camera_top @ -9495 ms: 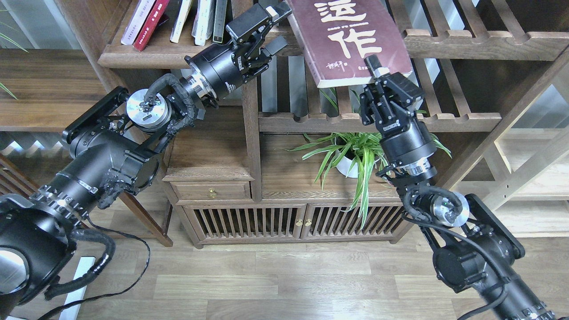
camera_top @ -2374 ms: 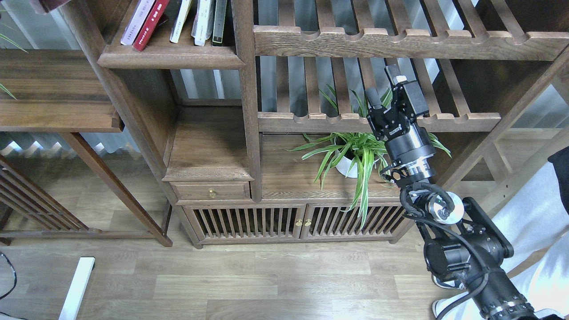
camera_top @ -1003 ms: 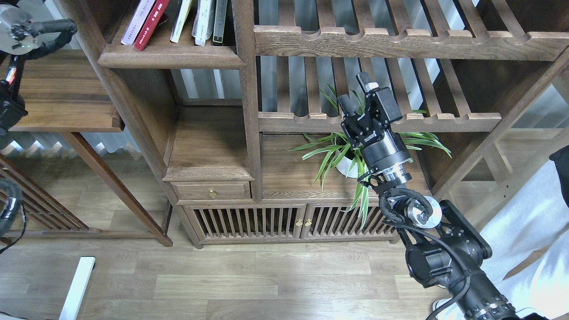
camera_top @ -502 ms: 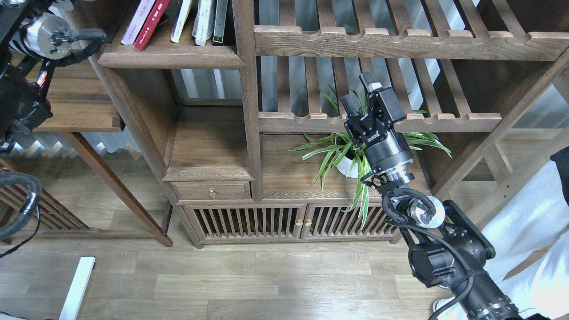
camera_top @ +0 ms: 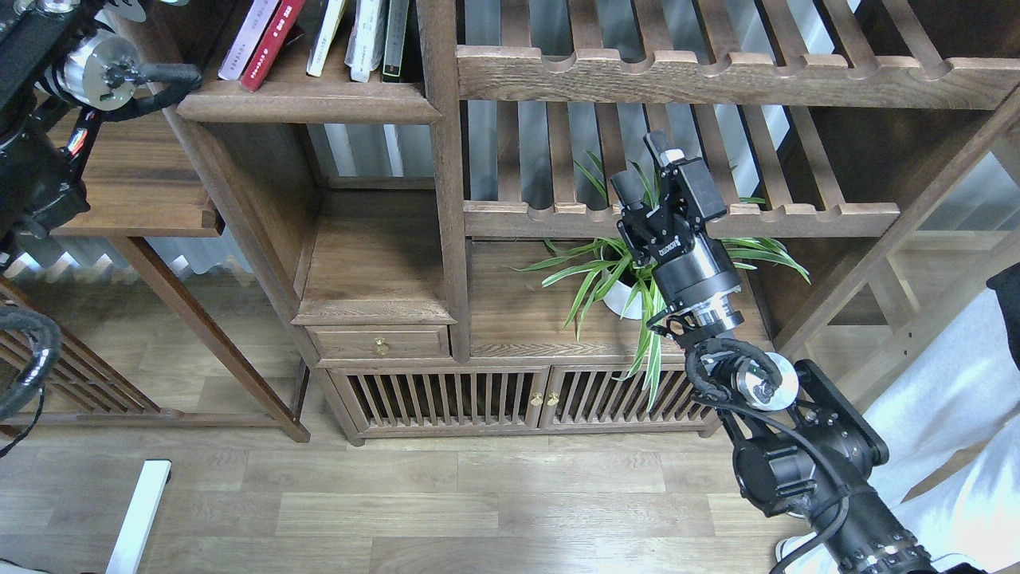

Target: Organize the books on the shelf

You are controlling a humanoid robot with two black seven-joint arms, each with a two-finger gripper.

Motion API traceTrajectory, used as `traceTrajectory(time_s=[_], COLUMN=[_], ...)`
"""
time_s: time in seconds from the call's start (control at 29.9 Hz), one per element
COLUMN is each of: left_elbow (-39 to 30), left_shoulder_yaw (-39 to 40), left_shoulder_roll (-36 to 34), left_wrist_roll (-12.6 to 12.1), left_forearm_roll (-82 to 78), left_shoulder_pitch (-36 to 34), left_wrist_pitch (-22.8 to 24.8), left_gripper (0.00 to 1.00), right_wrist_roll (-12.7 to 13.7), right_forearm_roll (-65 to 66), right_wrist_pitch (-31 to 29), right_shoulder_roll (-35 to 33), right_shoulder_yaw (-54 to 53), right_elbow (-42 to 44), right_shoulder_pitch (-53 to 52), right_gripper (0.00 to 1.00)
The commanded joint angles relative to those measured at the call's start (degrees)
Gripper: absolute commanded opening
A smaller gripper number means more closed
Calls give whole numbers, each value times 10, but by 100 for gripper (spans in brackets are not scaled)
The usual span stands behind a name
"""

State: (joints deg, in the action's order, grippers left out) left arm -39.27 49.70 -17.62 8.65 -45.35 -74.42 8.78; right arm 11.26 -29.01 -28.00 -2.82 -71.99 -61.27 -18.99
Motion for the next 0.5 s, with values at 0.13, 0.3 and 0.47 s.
traceTrajectory(time_s=[0.13, 0.3, 0.47], left_elbow=[2, 3, 9], left_shoulder_yaw=[-8, -12, -19], left_shoulder_roll=[-13, -16, -22], left_wrist_roll=[0, 1, 1], left_forearm_roll=[2, 2, 2], left_shoulder_pitch=[3, 6, 8], left_wrist_pitch=[3, 3, 3], left_gripper=[4, 7, 13], right_wrist_roll=[0, 0, 0], right_forearm_roll=[0, 0, 0], right_wrist_pitch=[0, 0, 0], right_shoulder_roll=[2, 2, 2], right_shoulder_yaw=[1, 1, 1], right_elbow=[0, 0, 0], right_shoulder_pitch=[3, 4, 4], right_gripper=[93, 93, 93])
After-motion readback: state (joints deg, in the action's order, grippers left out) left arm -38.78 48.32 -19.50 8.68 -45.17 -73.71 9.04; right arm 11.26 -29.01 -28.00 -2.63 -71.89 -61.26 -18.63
